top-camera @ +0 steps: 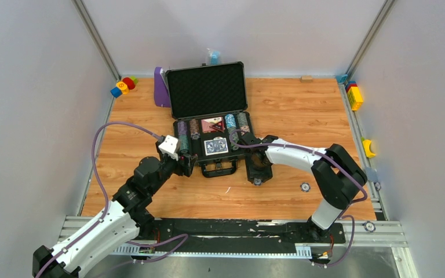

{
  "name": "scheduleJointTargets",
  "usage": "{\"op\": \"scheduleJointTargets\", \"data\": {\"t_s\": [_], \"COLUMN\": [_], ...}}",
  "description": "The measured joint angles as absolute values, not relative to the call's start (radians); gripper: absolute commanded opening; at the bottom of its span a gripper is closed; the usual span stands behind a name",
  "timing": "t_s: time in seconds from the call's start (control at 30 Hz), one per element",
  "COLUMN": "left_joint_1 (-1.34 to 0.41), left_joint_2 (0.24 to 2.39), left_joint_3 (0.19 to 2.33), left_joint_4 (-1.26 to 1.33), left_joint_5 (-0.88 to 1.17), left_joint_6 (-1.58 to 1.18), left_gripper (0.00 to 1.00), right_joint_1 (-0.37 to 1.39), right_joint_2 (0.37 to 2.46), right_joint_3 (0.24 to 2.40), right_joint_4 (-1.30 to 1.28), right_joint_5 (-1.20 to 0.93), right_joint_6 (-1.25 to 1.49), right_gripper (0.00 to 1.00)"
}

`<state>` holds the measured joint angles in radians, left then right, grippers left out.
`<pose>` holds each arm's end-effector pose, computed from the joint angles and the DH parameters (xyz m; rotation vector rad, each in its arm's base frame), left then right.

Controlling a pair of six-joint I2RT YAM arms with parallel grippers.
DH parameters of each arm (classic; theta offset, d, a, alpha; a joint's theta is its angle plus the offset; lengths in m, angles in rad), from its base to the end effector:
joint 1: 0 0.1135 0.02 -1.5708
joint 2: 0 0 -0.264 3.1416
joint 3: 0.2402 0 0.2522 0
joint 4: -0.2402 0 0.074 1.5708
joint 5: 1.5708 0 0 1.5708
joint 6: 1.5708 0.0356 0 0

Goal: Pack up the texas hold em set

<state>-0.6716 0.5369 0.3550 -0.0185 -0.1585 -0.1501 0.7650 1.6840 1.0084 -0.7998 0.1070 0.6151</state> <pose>0.1224 -0.0901 0.2415 0.3487 1.7568 -0.4533 0.2111 0.1973 0.1605 -0.2170 2.9920 -0.0327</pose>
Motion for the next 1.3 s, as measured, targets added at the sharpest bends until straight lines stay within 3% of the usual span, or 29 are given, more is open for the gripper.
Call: {"op": "scheduleJointTargets", "data": {"t_s": [0.23,0.67,1.3], "left_joint_1": [-0.672,-0.672,-0.672], "left_joint_2": [0.537,0.535,0.536], "left_joint_3": [0.355,0.355,0.355], "left_joint_4": [-0.019,-0.019,-0.019], "left_joint_5": [-0.159,-0.158,-0.159], "left_joint_6": [-0.15,-0.15,-0.15], "left_gripper": [0.85,0.85,0.85], "right_joint_1": [0.772,0.777,0.787], "right_joint_2": [1.689,1.579,1.625], "right_joint_3": [1.015,0.878,0.923], "right_joint_4": [-0.818,-0.668,-0.688], "right_joint_5": [0.146,0.149,0.136], "right_joint_6": [0.616,0.615,0.598], "right_gripper": [0.58,0.53,0.48]}}
